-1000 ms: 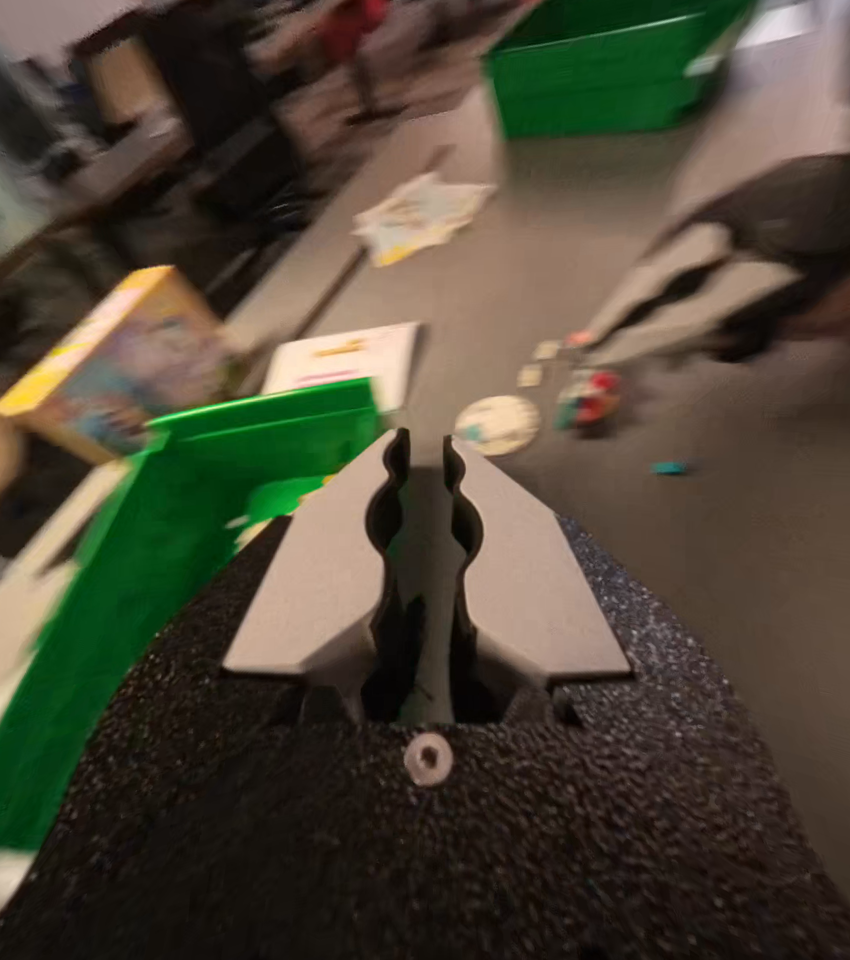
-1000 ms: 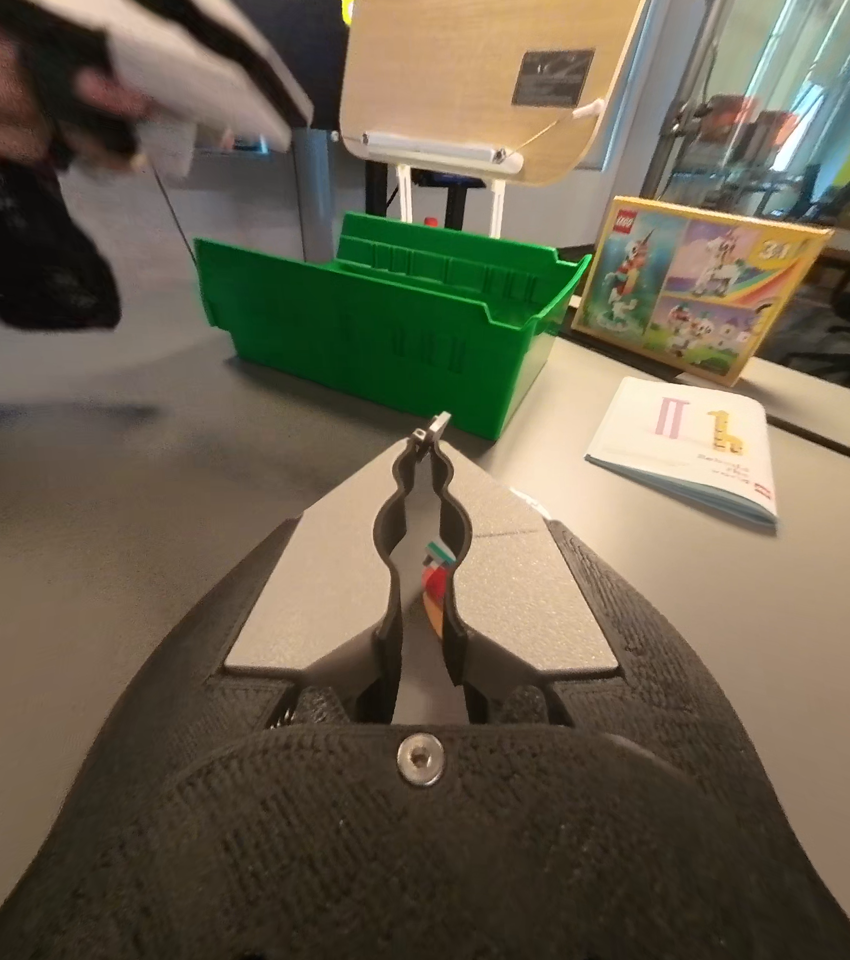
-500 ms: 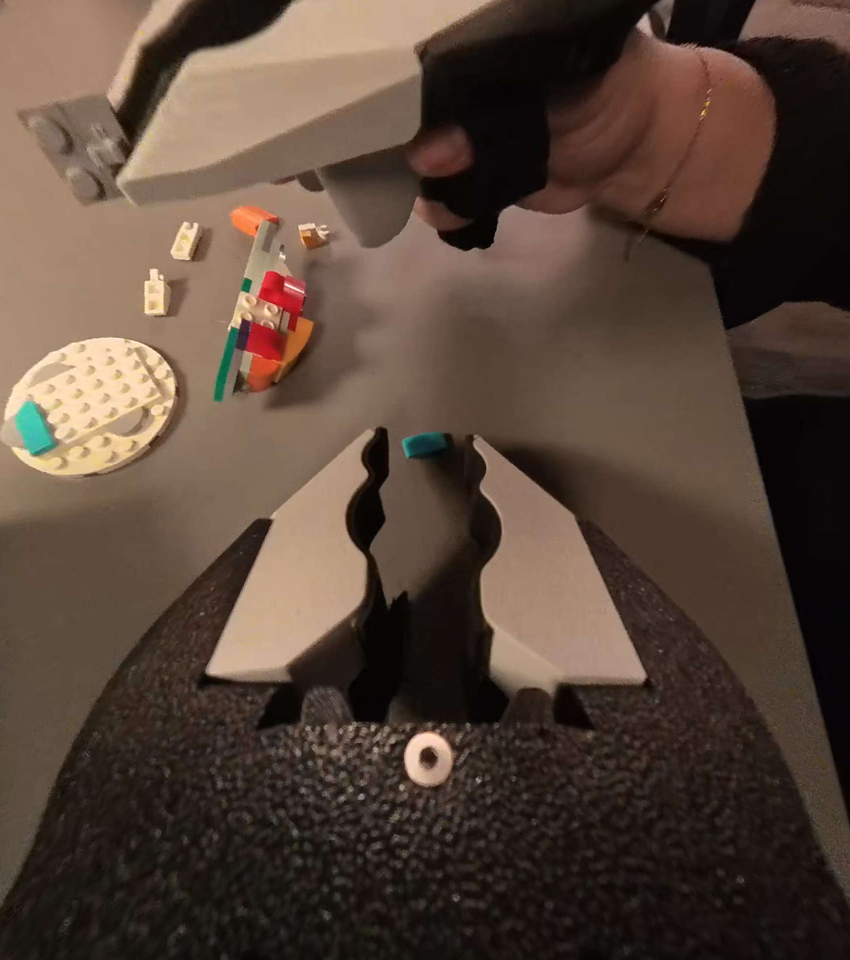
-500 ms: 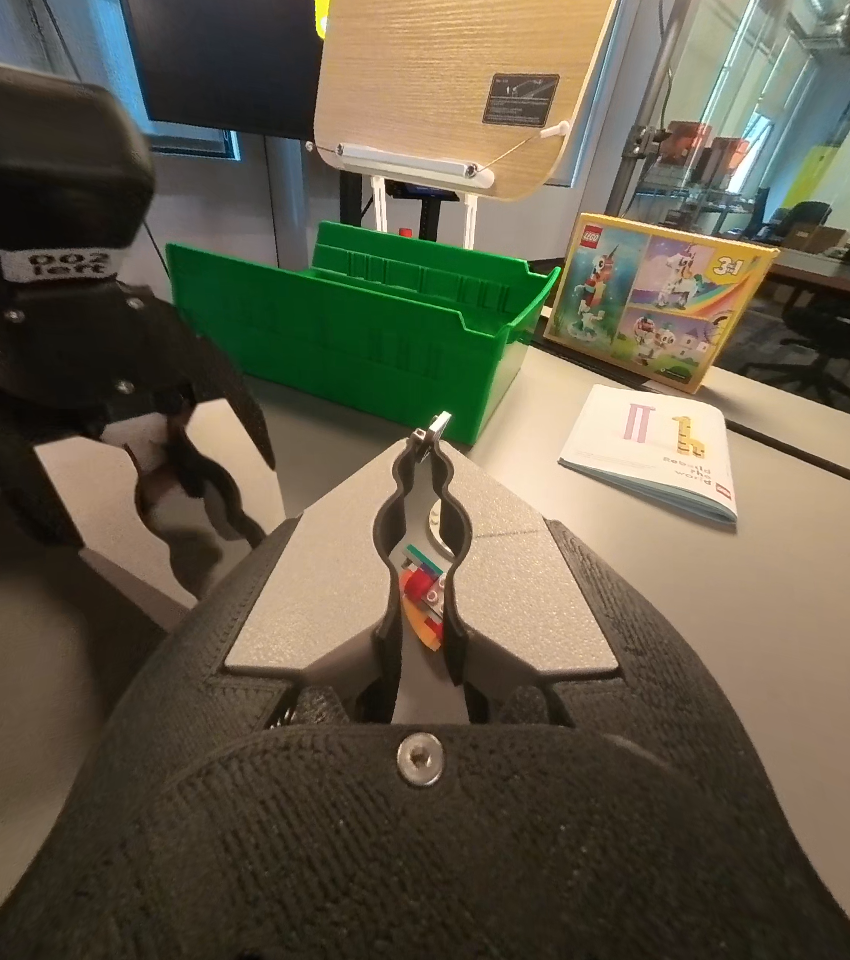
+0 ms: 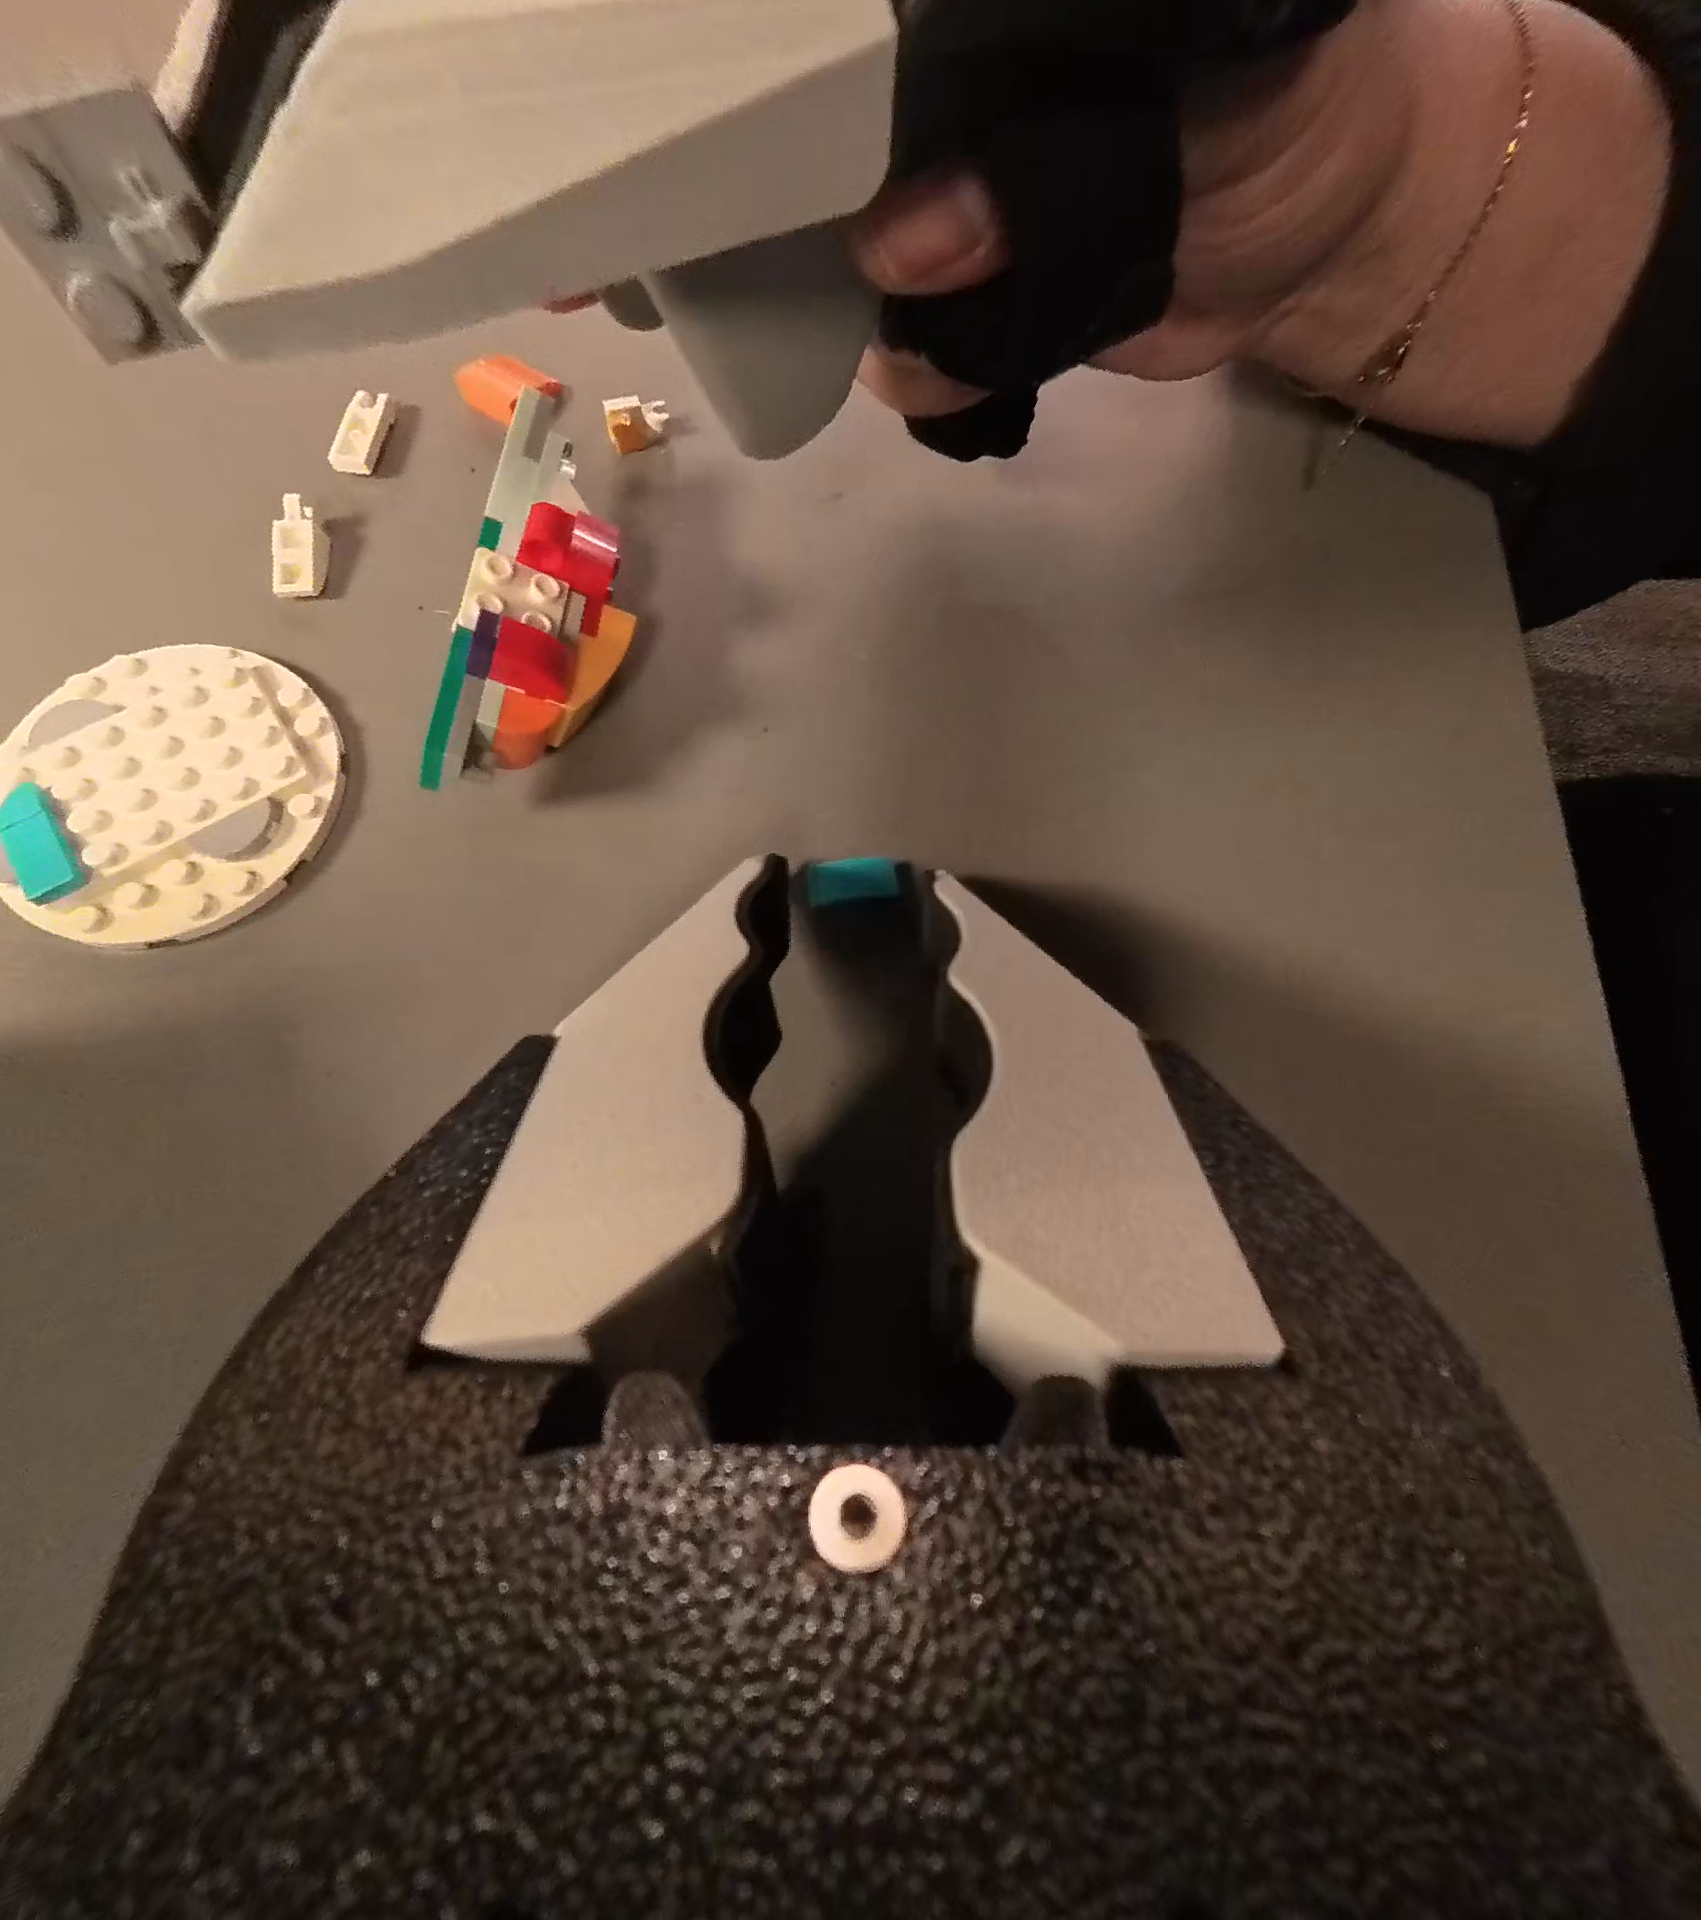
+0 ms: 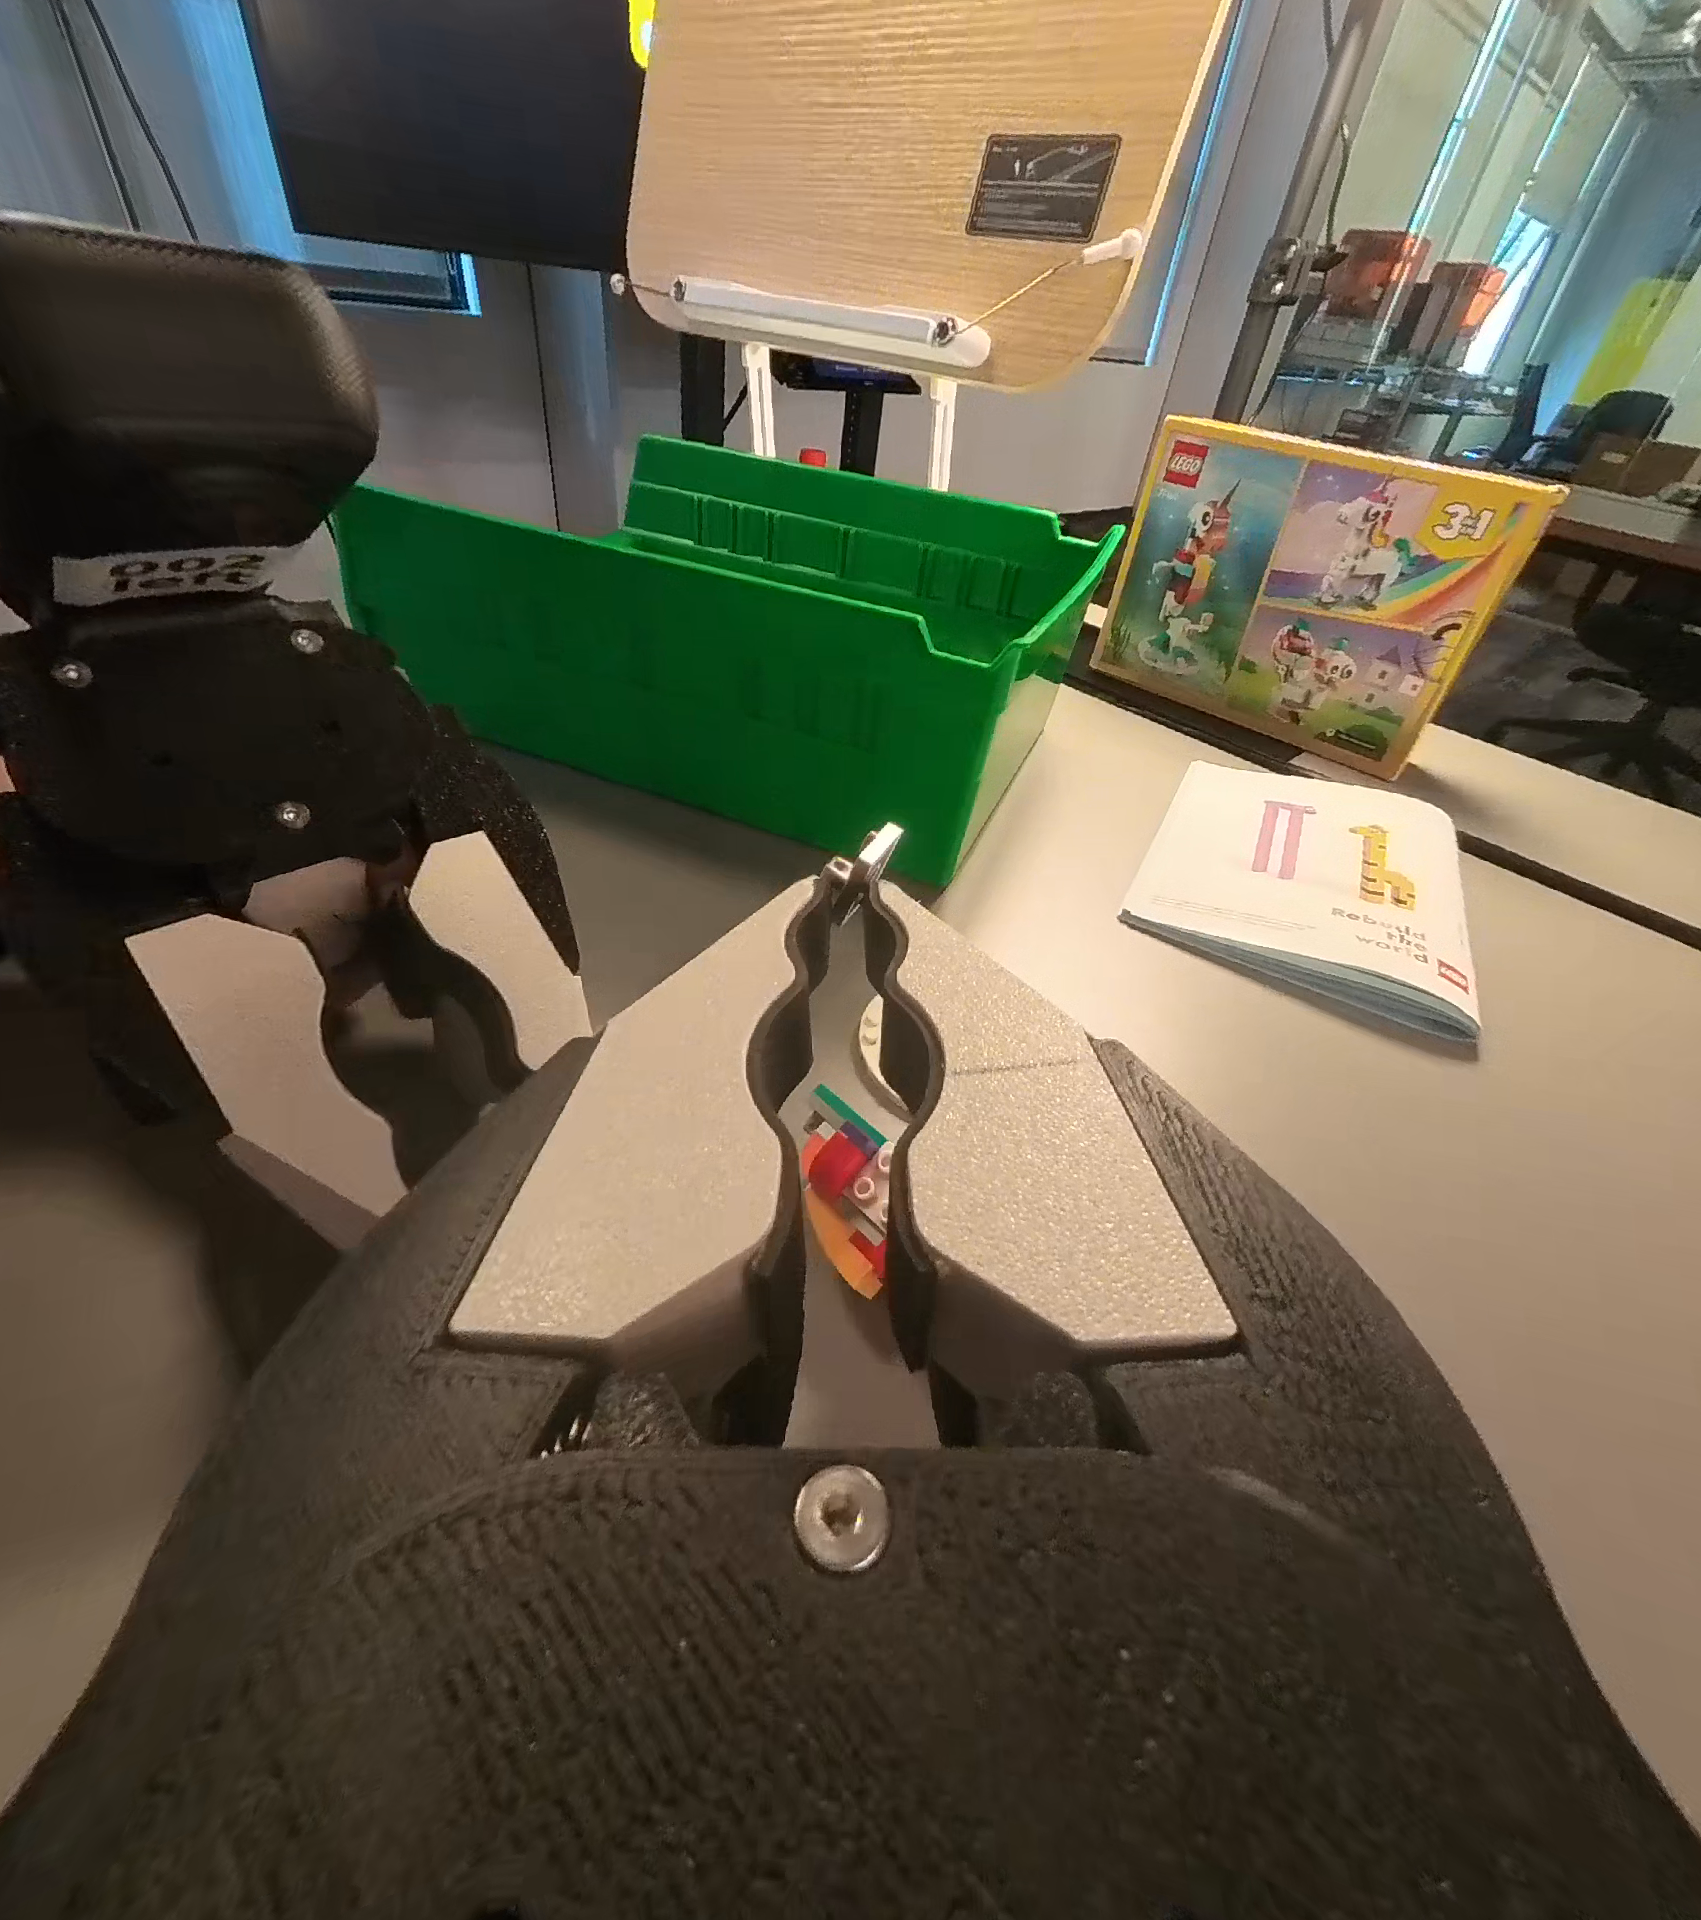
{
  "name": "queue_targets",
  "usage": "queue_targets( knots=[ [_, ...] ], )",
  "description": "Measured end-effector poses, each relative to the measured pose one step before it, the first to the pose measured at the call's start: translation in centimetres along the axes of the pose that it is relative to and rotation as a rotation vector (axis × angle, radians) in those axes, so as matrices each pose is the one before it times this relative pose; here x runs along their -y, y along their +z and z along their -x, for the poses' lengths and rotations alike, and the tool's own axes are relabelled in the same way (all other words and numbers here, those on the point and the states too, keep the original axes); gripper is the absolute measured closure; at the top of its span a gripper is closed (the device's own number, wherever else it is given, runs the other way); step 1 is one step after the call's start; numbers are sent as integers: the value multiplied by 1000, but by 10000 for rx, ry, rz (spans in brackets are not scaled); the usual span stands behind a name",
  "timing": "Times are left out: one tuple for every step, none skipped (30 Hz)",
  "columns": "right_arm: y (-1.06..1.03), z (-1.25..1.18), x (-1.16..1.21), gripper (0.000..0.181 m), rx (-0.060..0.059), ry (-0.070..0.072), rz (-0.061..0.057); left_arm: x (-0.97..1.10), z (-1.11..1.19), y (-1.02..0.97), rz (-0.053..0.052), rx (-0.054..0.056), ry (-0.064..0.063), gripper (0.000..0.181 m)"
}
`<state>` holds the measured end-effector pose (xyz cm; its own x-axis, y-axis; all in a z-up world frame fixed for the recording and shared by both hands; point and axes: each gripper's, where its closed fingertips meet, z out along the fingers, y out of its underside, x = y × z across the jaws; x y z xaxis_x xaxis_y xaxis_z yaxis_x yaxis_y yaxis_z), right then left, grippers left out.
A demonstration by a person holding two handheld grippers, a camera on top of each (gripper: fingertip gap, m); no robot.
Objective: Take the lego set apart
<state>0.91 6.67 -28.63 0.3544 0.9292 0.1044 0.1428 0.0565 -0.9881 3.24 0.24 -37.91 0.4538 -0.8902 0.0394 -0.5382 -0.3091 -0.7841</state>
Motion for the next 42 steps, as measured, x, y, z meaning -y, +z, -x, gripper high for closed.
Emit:
queue_targets(
  knots=[
    [24, 18, -25, 177, 3, -16, 15, -5, -80, -6, 2, -55, -24, 163],
    [15, -8, -24, 177, -2, -5, 12, -5, 31, -8, 0, 24, -40, 165],
    [0, -21, -20, 177, -10, 2, 7, -10, 43, -18, -5, 47, -19, 165],
    [-4, -44, -6, 177, -18, 5, 2, -7, 29, -30, -6, 45, -10, 165],
    [-9, -62, -8, 177, -23, 6, 2, -5, 24, -36, -17, 55, 44, 165],
    [-14, -72, -1, 177, -28, 8, -4, -2, 47, -73, -27, 96, 78, 165],
    [-21, -67, 22, 177, -28, 8, -14, -3, 53, -106, -38, 121, 118, 165],
    [-33, -70, 33, 177, -25, 10, -23, 17, 134, -156, -68, 186, 165, 165],
    [-30, -74, 29, 177, -24, 13, -21, 205, 209, -254, -208, 259, 178, 165],
    [-28, -62, 17, 177, -20, 19, -11, 440, 217, -425, -399, 261, 189, 165],
    [-27, -73, 23, 177, -21, 19, -9, 631, 456, -577, -530, 381, 176, 165],
    [-32, -72, 26, 177, -22, 14, -19, 847, 873, -821, -647, 607, 234, 166],
    [-47, -45, 61, 177, -17, 10, -29, 1152, 1298, -1079, -738, 798, 334, 166],
    [-47, -31, 82, 177, -9, 5, -36, 1471, 1568, -1255, -852, 878, 388, 166],
    [-47, -7, 92, 177, -4, -2, -34, 1624, 1676, -1314, -847, 813, 379, 166],
    [-45, -9, 97, 177, -4, -4, -38, 1627, 2028, -1340, -787, 936, 367, 166],
    [-43, -12, 90, 177, -8, -2, -40, 1489, 2363, -1312, -693, 1051, 411, 166],
    [-39, -27, 80, 177, -8, 2, -33, 1265, 2557, -1239, -568, 1060, 471, 166],
    [-51, -26, 73, 177, -9, 12, -29, 884, 2698, -1110, -359, 1037, 446, 166],
    [-42, -20, 71, 177, -2, 19, -35, 502, 2734, -951, -188, 973, 344, 166],
    [-30, -1, 78, 177, 6, 24, -39, 49, 2570, -786, -9, 799, 187, 166],
    [-18, 21, 68, 177, 15, 27, -30, -494, 2295, -571, 222, 604, 15, 166],
    [-3, 48, 31, 177, 23, 15, -15, -960, 2035, -414, 389, 465, -87, 166],
    [12, 61, 25, 177, 23, -7, -8, -1271, 1720, -248, 506, 310, -174, 166],
    [12, 82, 15, 177, 21, -23, 2, -1395, 1324, -89, 574, 107, -262, 166],
    [6, 69, 11, 177, 23, -28, 3, -1447, 941, 43, 614, -80, -238, 166],
    [3, 84, 14, 177, 23, -21, 2, -1443, 826, 158, 572, -86, -142, 166],
    [7, 59, 23, 177, 18, -14, -6, -1583, 671, 270, 691, -126, -151, 166],
    [-21, 35, 67, 177, 7, -15, -26, -1416, 403, 286, 674, -245, -166, 166],
    [-35, 12, 77, 177, 0, -9, -27, -1052, 289, 248, 456, -219, -92, 166],
    [-44, -15, 67, 177, -7, 2, -30, -1047, 305, 245, 481, -164, 15, 166],
    [-47, -39, 83, 178, -8, 21, -37, -1084, 403, 249, 537, -72, 83, 166],
    [-62, -27, 77, 178, -1, 34, -40, -1041, 406, 249, 521, -58, 79, 166],
    [-43, -24, 92, 177, 0, 28, -42, -890, 262, 243, 437, -130, 33, 166],
    [-45, -13, 64, 178, -3, 15, -35, -750, 159, 260, 321, -197, -38, 166],
    [-21, 11, 49, 177, 1, 5, -21, -721, 127, 338, 267, -248, -191, 166],
    [-5, 39, 26, 177, 12, -6, -10, -567, 111, 439, 142, -281, -331, 166],
    [14, 54, -1, 177, 18, -15, 4, -497, -47, 480, 115, -361, -366, 166],
    [19, 73, -22, 177, 18, -25, 14, -585, -174, 476, 218, -415, -288, 166],
    [22, 73, -24, 177, 13, -34, 16, -563, -175, 414, 278, -362, -146, 166],
    [18, 63, -22, 177, 13, -30, 14, 83, 166, 137, -40, -112, -140, 165],
    [21, 51, -23, 177, 17, -11, 13, -19, 179, 72, 49, -53, -24, 166]
  ],
)
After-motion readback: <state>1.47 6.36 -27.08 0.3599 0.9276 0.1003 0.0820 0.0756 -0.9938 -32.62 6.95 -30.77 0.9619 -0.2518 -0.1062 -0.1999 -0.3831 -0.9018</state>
